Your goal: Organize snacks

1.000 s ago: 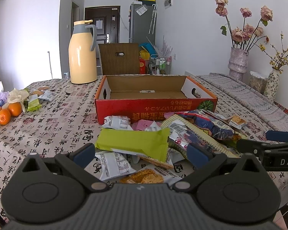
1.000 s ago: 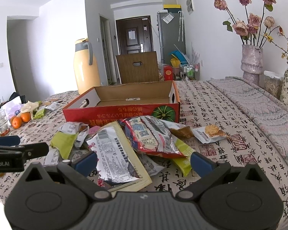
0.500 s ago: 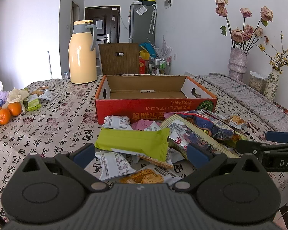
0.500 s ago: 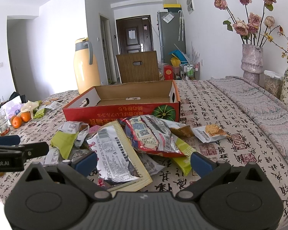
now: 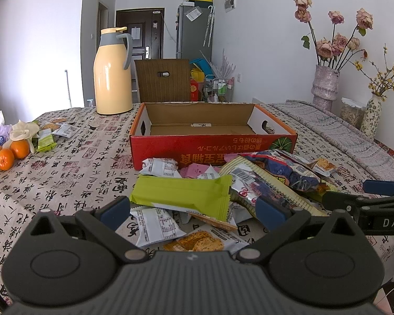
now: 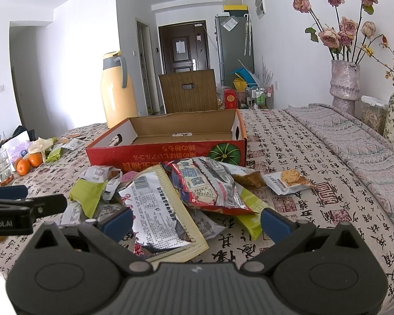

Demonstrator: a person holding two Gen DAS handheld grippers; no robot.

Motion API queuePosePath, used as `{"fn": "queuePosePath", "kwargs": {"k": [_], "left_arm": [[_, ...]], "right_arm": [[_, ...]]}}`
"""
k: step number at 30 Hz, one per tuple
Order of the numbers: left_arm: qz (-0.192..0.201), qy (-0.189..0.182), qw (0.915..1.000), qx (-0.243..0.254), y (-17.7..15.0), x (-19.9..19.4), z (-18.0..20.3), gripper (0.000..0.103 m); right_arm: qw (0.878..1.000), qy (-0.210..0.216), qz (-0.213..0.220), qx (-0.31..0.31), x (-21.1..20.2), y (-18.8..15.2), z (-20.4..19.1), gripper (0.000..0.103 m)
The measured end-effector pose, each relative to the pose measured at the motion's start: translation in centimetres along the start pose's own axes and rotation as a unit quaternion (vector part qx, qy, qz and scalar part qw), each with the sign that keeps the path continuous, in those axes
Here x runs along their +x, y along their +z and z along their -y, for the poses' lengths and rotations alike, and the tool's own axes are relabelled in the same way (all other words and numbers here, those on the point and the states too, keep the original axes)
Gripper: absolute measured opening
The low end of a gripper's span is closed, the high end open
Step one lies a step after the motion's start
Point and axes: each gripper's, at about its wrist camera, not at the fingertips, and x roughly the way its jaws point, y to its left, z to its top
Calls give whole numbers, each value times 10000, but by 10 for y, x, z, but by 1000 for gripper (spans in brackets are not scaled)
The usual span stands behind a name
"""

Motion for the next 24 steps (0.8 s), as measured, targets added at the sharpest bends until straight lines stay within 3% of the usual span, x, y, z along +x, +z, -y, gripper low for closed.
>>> {"fn": "queuePosePath", "kwargs": {"k": [24], "left_arm": [[-55, 4, 10000, -41, 1, 9, -4, 103]], "right_arm": [[10000, -33, -49, -52, 4, -1, 1, 103]]}}
